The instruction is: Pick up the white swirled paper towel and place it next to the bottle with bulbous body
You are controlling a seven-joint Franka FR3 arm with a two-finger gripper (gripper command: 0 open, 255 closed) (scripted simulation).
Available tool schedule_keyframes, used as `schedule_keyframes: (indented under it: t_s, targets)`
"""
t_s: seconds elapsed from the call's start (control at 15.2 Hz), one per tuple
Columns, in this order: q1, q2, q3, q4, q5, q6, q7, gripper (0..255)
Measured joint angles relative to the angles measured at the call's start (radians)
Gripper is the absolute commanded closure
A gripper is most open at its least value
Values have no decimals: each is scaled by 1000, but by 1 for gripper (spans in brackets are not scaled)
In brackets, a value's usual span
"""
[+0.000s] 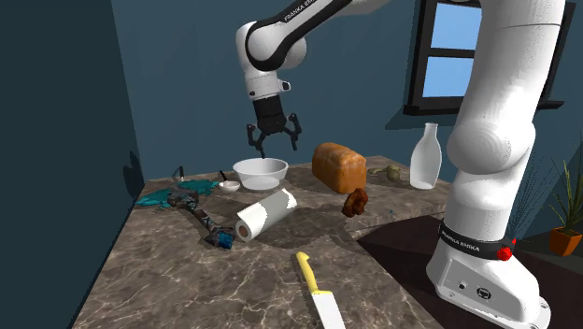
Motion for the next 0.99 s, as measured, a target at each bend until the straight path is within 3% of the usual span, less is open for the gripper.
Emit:
schedule_keyframes:
  t_s: [0.33,0.73,0.79,0.99]
  targets:
    - [-1,10,-1,-55,-6,62,7,0]
    - [-1,11,-1,-62,-7,71,8,0]
    - [-1,11,-1,-62,-7,71,8,255]
    - [-1,11,-1,-62,-7,71,8,255]
